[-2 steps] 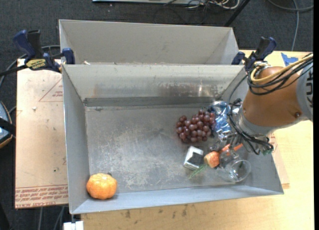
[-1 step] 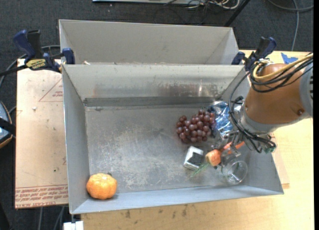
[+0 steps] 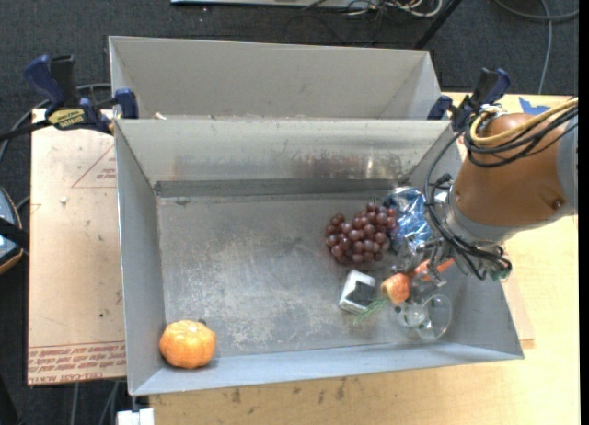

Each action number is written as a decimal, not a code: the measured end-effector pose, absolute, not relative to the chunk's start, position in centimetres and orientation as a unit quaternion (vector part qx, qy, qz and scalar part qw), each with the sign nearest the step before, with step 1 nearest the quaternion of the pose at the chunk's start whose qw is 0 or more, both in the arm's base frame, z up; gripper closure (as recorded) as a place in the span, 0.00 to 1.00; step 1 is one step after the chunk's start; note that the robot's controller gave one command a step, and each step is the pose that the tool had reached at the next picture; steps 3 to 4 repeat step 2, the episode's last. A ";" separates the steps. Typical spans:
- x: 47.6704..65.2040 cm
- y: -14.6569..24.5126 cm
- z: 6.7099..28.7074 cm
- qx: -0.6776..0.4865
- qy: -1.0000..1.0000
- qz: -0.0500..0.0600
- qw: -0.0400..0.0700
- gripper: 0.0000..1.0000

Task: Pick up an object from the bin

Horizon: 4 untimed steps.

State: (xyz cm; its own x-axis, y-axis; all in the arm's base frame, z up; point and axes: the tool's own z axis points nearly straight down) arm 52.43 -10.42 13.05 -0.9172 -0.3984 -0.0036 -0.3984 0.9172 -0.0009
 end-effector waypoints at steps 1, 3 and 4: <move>52.4 -10.4 13.6 -0.203 0.979 0.000 0.001 1.00; 52.4 -10.4 14.1 -0.203 0.979 0.000 0.001 1.00; 52.4 -10.4 14.1 -0.203 0.979 0.000 0.001 1.00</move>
Offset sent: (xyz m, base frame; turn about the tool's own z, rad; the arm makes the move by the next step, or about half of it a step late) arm 0.0001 0.0000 0.0225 0.0000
